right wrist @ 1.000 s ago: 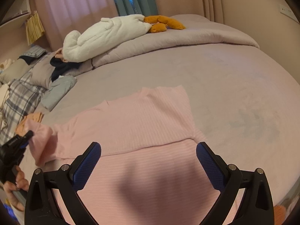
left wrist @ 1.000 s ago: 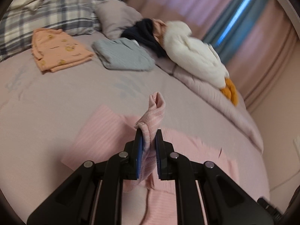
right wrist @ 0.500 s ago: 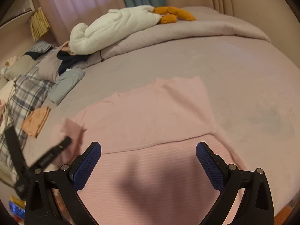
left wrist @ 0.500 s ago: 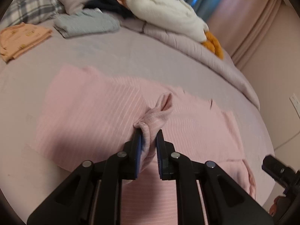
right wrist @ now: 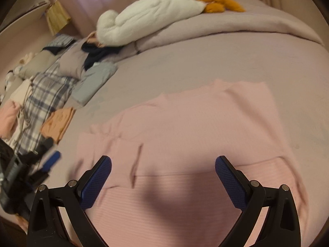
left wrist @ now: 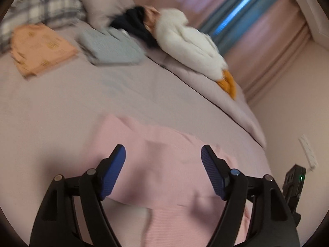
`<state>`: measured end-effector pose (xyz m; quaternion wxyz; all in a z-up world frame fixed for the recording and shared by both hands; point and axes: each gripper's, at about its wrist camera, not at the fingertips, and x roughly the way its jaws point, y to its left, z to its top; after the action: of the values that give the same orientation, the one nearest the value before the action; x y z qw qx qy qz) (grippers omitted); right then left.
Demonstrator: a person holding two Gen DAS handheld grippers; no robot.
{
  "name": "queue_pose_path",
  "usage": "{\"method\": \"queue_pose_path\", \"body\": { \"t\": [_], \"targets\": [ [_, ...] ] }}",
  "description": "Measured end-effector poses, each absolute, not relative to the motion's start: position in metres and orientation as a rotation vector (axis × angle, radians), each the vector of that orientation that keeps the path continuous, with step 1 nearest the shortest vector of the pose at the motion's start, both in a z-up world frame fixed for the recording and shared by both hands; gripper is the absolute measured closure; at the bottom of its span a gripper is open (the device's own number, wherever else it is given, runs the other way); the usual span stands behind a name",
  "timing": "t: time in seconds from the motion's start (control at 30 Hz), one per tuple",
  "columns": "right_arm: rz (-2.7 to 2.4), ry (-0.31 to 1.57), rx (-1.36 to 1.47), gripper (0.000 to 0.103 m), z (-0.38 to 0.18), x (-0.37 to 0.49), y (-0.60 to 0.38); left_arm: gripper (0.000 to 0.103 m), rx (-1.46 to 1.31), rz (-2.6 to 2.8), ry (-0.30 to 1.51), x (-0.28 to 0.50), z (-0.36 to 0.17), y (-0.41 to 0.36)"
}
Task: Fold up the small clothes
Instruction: 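Open the left gripper to release the folded hem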
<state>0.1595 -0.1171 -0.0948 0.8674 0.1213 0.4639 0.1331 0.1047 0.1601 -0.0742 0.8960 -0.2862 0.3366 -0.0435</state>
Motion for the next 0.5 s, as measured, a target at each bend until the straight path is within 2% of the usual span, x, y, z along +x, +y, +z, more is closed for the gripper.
{"method": "queue_pose_path", "body": {
  "t": [0.1, 0.37, 0.47, 0.5],
  "targets": [
    [0.328, 1.023, 0.249, 0.003, -0.109, 0.17, -0.095, 0.027, -0.598, -0.016, 0.704, 0.101, -0.077, 0.177],
    [0.421, 1.129, 0.156, 0.025, -0.137, 0.187, -0.039, 0.027, -0.649, 0.027, 0.713, 0.098, -0.085, 0.196],
    [0.399, 1.138, 0.084, 0.027, -0.146, 0.19, -0.027, 0.027, -0.65, 0.028, 0.722, 0.1, -0.086, 0.196],
    [0.388, 1.121, 0.049, 0.035, -0.145, 0.19, -0.024, 0.027, -0.652, 0.029, 0.726, 0.102, -0.086, 0.198]
  ]
}}
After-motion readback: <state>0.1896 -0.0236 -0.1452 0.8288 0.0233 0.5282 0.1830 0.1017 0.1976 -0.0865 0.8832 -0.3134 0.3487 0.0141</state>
